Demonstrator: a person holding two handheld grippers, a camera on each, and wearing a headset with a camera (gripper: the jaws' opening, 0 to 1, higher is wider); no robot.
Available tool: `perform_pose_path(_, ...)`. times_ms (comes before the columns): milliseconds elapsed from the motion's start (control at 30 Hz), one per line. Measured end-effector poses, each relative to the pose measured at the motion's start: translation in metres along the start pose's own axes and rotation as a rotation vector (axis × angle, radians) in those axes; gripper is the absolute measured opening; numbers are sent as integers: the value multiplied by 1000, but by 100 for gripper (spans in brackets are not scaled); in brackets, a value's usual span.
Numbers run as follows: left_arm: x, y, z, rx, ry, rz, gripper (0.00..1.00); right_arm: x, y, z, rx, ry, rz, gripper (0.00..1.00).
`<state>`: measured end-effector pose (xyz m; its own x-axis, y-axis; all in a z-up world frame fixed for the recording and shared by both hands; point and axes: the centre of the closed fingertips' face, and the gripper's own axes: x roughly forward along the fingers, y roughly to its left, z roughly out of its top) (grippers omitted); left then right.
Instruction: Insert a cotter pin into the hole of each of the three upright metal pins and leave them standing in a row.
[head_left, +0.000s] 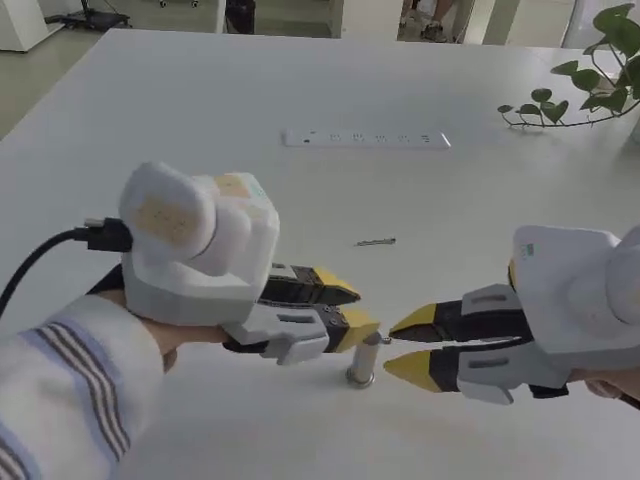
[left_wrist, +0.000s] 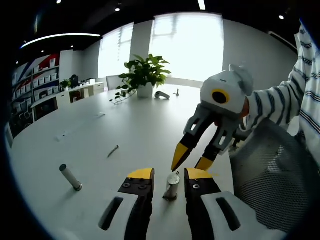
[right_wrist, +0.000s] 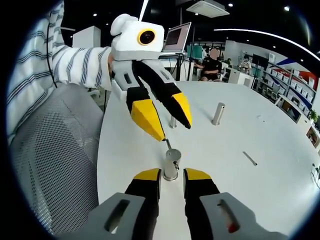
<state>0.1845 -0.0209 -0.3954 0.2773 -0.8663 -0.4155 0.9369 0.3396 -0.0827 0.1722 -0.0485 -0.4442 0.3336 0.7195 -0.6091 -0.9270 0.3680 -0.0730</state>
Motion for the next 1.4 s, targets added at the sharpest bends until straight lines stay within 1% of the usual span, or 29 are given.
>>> perform_pose_path(33,-7,0,1,20,-10,4,32,1,0,0,5,0,1,13)
perform_pose_path(67,-12,1,0,30,-11,8,35,1,1,0,8,0,2,14)
perform_pose_path(167,-28,2,-5,34,-2,18,42,3,0,0,13,-3,2,14)
perform_pose_path(267,-46,4,-17,29,13,35,53,4,1,2,17,-7,6,15)
perform_pose_path(333,-56,6,-23,28,12,55,65,5,1,2,18,-8,9,15)
perform_pose_path(400,-63,5,-31,5,24,51,72,6,2,3,20,-8,13,16)
perform_pose_path(467,-71,8,-38,0,21,77,74,7,2,4,23,-7,16,17)
perform_pose_path(500,-74,10,-41,-18,14,84,75,7,2,4,24,-7,17,17)
perform_pose_path(533,-77,9,-45,-64,8,83,76,8,2,4,24,-8,18,18)
perform_pose_path(567,-81,11,-52,-99,14,90,77,8,1,4,26,-9,19,18)
perform_pose_path(600,-83,13,-56,-97,18,99,77,9,1,5,29,-11,21,18)
perform_pose_path(700,-93,19,-70,-126,42,146,78,11,2,6,33,-15,30,20)
perform_pose_path(733,-95,19,-72,-125,44,146,79,12,2,6,32,-14,36,20)
perform_pose_path(833,-100,19,-80,-161,54,156,89,14,2,5,32,-11,44,21)
perform_pose_path(900,-102,18,-85,-158,71,162,92,17,2,4,34,-10,46,22)
perform_pose_path(967,-104,18,-87,-159,80,172,93,19,1,2,38,-12,48,22)
perform_pose_path(1033,-105,15,-84,-185,60,166,96,22,2,1,46,-18,55,22)
perform_pose_path(1067,-105,13,-82,-187,46,164,98,25,3,0,51,-20,62,23)
perform_pose_path(1133,-105,12,-82,-186,48,169,99,28,5,-3,58,-14,72,23)
perform_pose_path(1200,-104,16,-87,-180,69,196,99,32,6,-5,63,-10,83,23)
perform_pose_path(1233,-104,15,-88,-181,73,192,99,33,6,-6,64,-12,85,22)
perform_pose_path(1333,-104,14,-90,-189,76,190,99,37,5,-7,79,-30,96,22)
perform_pose_path(1400,-105,14,-92,-192,80,194,99,40,5,-6,116,-59,102,20)
